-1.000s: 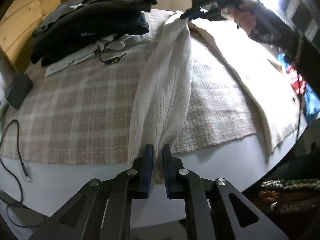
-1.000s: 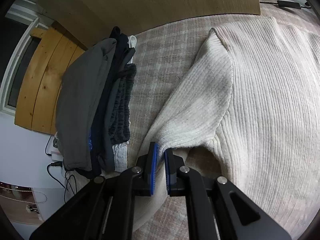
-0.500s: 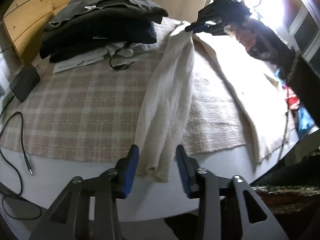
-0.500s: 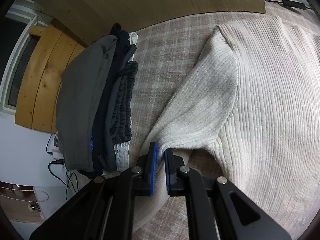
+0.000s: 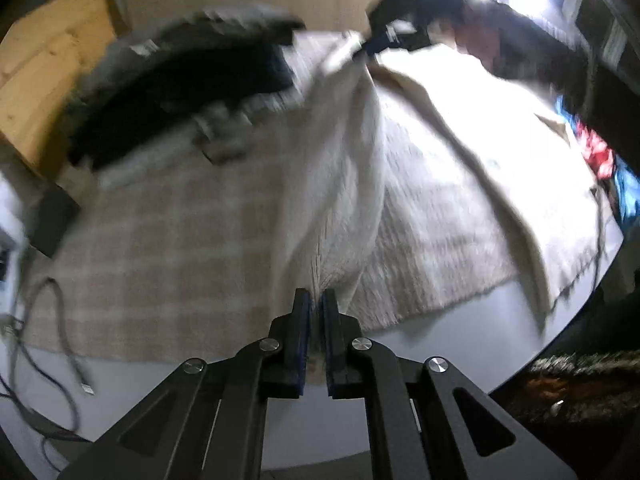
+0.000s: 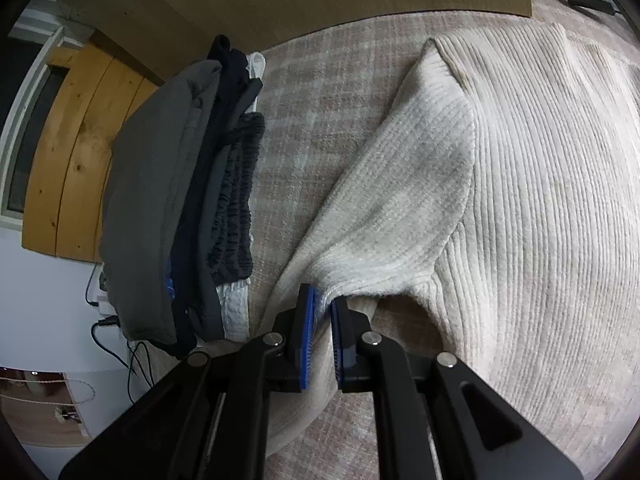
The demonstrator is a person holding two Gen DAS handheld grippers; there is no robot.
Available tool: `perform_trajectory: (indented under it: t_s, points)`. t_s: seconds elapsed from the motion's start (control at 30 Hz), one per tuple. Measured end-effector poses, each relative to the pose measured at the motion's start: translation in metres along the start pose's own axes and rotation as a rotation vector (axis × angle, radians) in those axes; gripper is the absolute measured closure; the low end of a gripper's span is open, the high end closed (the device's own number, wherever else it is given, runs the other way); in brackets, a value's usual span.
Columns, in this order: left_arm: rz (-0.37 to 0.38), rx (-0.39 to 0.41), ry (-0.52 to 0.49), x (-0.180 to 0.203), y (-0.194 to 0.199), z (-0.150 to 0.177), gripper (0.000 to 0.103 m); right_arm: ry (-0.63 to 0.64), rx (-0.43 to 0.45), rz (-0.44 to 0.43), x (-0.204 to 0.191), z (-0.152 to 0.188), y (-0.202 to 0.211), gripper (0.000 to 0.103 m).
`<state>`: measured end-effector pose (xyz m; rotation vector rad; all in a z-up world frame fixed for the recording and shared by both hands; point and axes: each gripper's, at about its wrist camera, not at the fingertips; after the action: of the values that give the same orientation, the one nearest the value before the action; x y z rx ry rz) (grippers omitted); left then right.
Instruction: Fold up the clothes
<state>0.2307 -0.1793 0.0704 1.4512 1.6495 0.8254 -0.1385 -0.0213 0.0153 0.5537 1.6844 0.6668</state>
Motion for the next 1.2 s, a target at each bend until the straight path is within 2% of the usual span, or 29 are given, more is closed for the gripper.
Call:
perform_trajectory:
  t_s: [0.07,0.13,0.17,0.23,0.27,0.3,0.33,0.43,0.47,0.57,0.67,0.7,0.77,0.9,0.97,1.03,1.1,1.2]
  points:
    - [-0.031,0.053,0.04,-0.021,0.02,-0.008,0.098,0.01,0.019,-0.018,-0.004,0.0,0.006,0.095]
    - [-0.135,0.105,0.012,-0.03,0.036,-0.016,0.098,0.013,0.034,-0.04,-0.007,0.001,0.013,0.096]
    - [-0.232,0.147,-0.044,-0.029,0.049,-0.017,0.097,-0.005,0.039,-0.075,-0.005,0.001,0.017,0.096]
    - [-0.301,0.185,-0.133,-0.014,0.055,-0.01,0.097,-0.034,0.04,-0.136,-0.001,0.005,0.026,0.096]
    - [-0.335,0.204,-0.177,-0.006,0.058,-0.007,0.097,-0.033,0.032,-0.128,0.004,0.01,0.028,0.096]
    - [-0.303,0.174,-0.211,0.006,0.054,0.001,0.096,-0.031,0.024,-0.121,0.009,0.015,0.03,0.096]
    - [-0.237,0.095,-0.267,0.024,0.041,0.017,0.096,-0.028,0.014,-0.108,0.013,0.02,0.032,0.096]
    - [-0.14,-0.023,-0.293,0.042,0.02,0.042,0.094,0.022,-0.056,0.042,0.026,0.033,0.02,0.096]
    - [-0.108,-0.062,-0.302,0.048,0.013,0.051,0.094,0.012,-0.082,0.056,0.031,0.035,0.015,0.093]
    - [-0.064,-0.061,-0.168,0.029,0.013,0.036,0.091,-0.006,-0.123,0.07,0.038,0.036,0.007,0.093]
    - [-0.1,-0.036,-0.03,0.003,0.006,0.017,0.076,0.026,-0.121,0.064,0.03,0.037,0.011,0.093]
    - [-0.092,-0.047,-0.01,-0.001,-0.002,0.013,0.072,0.043,-0.123,0.055,0.026,0.037,0.014,0.093]
    - [-0.075,-0.07,0.03,-0.009,-0.016,0.005,0.071,0.066,-0.114,0.043,0.016,0.036,0.019,0.092]
    - [-0.052,-0.131,-0.017,0.012,-0.038,0.007,0.071,0.088,-0.054,0.018,0.006,0.03,0.038,0.089]
    - [-0.042,-0.14,-0.048,0.023,-0.046,0.007,0.074,0.089,-0.02,0.009,0.002,0.023,0.049,0.083]
    - [-0.011,-0.12,-0.063,0.027,-0.045,0.006,0.084,0.088,-0.009,0.028,-0.003,0.012,0.05,0.08]
    - [-0.015,-0.115,-0.061,0.027,-0.045,0.005,0.1,0.096,-0.03,0.039,-0.011,0.0,0.039,0.077]
    - [0.005,-0.11,-0.017,0.019,-0.041,0.002,0.1,0.092,-0.087,0.075,-0.023,-0.014,0.005,0.073]
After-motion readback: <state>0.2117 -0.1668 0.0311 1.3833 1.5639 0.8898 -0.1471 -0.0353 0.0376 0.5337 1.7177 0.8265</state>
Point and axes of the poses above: each gripper's, at about its wrist camera, not at the fingertips, and y roughly against the way its jaws point, x to its right, z to its underside, and after that the axes turned 14 degrees about -z, right-handed
